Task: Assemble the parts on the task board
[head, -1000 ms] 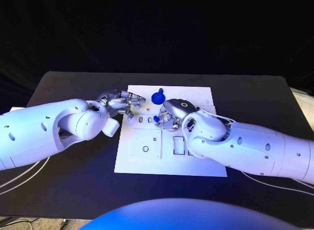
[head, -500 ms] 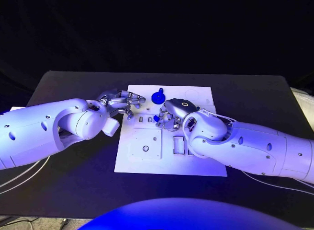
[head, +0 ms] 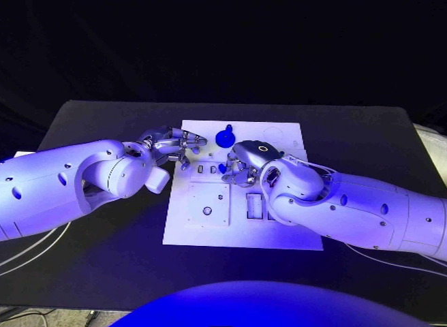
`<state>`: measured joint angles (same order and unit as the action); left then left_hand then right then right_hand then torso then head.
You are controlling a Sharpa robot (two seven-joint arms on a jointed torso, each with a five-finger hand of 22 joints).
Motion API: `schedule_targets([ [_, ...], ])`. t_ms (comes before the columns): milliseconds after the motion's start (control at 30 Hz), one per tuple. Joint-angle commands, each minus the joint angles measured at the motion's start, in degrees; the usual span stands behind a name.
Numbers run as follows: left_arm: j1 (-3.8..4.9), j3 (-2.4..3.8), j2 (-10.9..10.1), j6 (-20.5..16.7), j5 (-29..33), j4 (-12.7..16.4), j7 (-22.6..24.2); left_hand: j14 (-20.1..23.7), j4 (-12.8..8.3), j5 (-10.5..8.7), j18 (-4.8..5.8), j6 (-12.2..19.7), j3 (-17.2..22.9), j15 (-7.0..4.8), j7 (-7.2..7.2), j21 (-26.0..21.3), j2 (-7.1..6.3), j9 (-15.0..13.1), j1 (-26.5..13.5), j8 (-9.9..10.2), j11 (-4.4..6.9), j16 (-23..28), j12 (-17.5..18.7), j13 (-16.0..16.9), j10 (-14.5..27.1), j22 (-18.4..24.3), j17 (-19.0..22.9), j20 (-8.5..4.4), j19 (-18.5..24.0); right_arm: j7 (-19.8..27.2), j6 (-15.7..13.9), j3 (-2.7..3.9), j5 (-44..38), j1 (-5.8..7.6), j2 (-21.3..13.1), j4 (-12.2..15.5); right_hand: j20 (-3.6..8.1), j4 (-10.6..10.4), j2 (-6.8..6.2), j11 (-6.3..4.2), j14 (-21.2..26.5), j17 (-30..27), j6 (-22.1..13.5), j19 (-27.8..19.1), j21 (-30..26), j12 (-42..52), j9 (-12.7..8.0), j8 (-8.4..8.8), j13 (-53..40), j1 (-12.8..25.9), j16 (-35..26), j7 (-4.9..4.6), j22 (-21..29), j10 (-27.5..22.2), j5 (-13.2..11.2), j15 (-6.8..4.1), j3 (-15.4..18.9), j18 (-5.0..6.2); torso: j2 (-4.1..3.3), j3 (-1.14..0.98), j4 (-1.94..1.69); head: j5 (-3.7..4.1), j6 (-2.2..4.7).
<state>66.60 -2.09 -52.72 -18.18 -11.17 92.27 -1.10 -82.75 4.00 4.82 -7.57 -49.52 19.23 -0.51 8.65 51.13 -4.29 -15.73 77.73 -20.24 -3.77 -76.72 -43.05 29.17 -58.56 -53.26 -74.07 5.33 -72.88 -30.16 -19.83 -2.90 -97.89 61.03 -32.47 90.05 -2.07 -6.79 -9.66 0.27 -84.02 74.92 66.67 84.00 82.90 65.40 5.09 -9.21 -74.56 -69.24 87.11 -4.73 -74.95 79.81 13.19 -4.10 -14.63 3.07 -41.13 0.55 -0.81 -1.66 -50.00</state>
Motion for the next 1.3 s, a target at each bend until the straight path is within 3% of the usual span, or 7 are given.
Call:
schedule_targets([
  [33,-0.02,0.04,0.1,0.3,-0.1,0.1,0.3,0.4,-0.4,-0.09,-1.11,-0.5,0.1,0.04,-0.04,-0.2,0.04,0.1,0.6,0.3,0.12,-0.2,-0.2,-0.1,0.4,0.0,0.1,0.19,0.3,-0.1,1.7,-0.14,-0.4,-0.17,0.0,0.2,-0.43,0.2,-0.09,-0.01,-5.2,11.7,-0.4,0.2,-0.4,-0.1,0.0,0.28,-0.1,-0.7,-0.2,-0.08,-2.2,-0.4,-0.1,0.49,0.2,-0.2,0.01,0.0,0.01,0.02,0.0],
  [1300,-0.02,0.03,0.1,0.3,-0.1,0.0,0.3,0.4,-0.4,-0.09,-1.11,-0.5,0.1,0.04,-0.04,-0.2,0.04,0.1,0.6,0.3,0.12,-0.2,-0.2,-0.1,0.4,0.0,0.1,0.19,0.3,-0.2,2.3,-0.21,-0.3,-0.25,-0.2,1.5,-0.42,0.2,0.04,-0.01,-5.2,11.7,-0.3,0.3,-0.3,0.0,0.0,0.24,-0.2,-1.0,-0.2,-0.08,-2.3,-0.3,-0.1,0.48,0.1,-0.22,0.0,0.02,-0.01,0.02,0.0],
])
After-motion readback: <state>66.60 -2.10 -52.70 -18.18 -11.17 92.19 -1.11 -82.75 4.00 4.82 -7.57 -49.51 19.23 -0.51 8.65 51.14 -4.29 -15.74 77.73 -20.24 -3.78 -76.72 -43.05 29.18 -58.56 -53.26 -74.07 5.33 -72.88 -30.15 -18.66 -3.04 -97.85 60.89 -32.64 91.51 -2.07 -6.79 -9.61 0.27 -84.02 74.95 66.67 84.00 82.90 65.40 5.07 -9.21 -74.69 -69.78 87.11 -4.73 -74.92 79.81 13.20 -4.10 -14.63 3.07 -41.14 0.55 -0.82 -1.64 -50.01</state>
